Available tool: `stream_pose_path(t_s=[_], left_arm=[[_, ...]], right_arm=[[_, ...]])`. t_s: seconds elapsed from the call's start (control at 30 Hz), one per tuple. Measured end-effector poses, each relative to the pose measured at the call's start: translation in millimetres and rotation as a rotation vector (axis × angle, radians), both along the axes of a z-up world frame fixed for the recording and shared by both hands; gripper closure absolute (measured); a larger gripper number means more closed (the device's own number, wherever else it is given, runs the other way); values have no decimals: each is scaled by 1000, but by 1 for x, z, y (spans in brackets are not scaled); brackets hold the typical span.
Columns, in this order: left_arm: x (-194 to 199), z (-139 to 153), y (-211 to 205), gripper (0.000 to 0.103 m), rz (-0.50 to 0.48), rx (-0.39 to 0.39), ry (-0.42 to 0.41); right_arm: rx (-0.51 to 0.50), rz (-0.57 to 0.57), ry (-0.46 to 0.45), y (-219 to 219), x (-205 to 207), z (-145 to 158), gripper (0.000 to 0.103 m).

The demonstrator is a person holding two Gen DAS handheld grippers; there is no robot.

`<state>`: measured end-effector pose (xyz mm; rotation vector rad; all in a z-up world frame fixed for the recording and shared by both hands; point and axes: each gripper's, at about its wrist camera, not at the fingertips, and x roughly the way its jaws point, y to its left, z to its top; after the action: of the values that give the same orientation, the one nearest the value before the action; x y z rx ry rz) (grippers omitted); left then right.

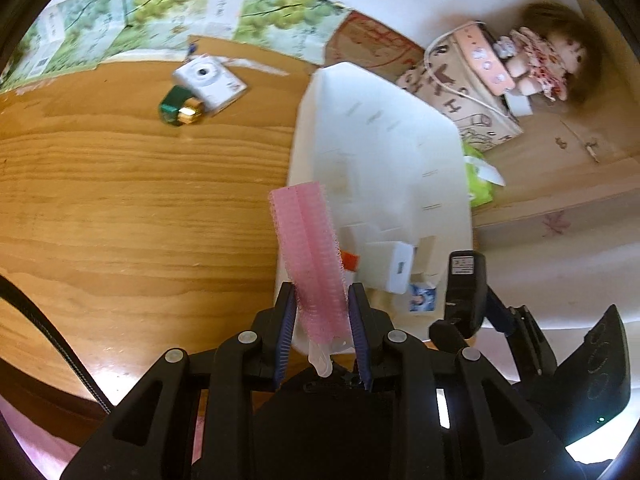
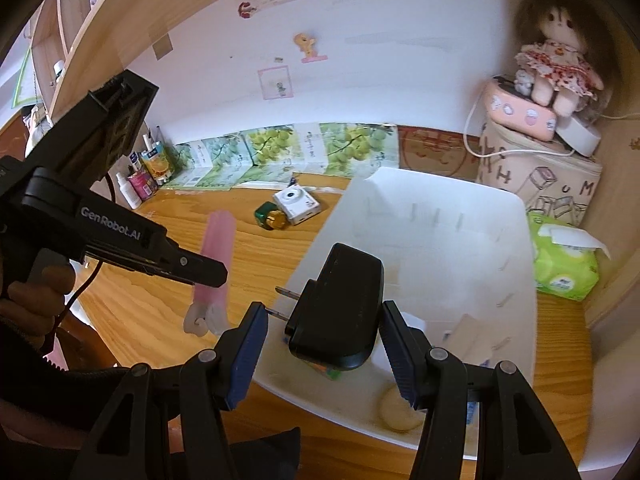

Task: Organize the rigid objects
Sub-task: 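Carry the pink roller and black case over the white tray with both tools, then open both tools to drop the roller and black case into the tray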

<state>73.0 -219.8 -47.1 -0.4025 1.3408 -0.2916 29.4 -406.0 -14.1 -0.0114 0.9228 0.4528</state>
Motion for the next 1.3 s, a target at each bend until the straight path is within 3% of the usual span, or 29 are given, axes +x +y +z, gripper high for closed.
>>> stream_pose_path(t_s=[0.4, 0.9, 1.03, 1.13, 1.17, 1.3], left_arm=[[20, 8, -45, 74, -80, -70, -60], [33, -1, -66, 70, -140, -137, -48], [32, 2, -64, 54, -138, -146, -67], [30, 4, -63, 37, -141, -149, -83], [29, 5, -63, 33, -142, -151, -87], [26, 7, -61, 25, -142, -160, -98]], right_arm=[[-59, -62, -26, -39, 12, 0, 45], [-130, -90, 26, -56, 41, -18, 45], [-137, -89, 44, -55, 42, -21, 43], [-138, -102, 35, -56, 40, -19, 28], [-140, -106, 33, -56, 39, -18, 27], [-146, -121, 36, -57, 37, -17, 26]])
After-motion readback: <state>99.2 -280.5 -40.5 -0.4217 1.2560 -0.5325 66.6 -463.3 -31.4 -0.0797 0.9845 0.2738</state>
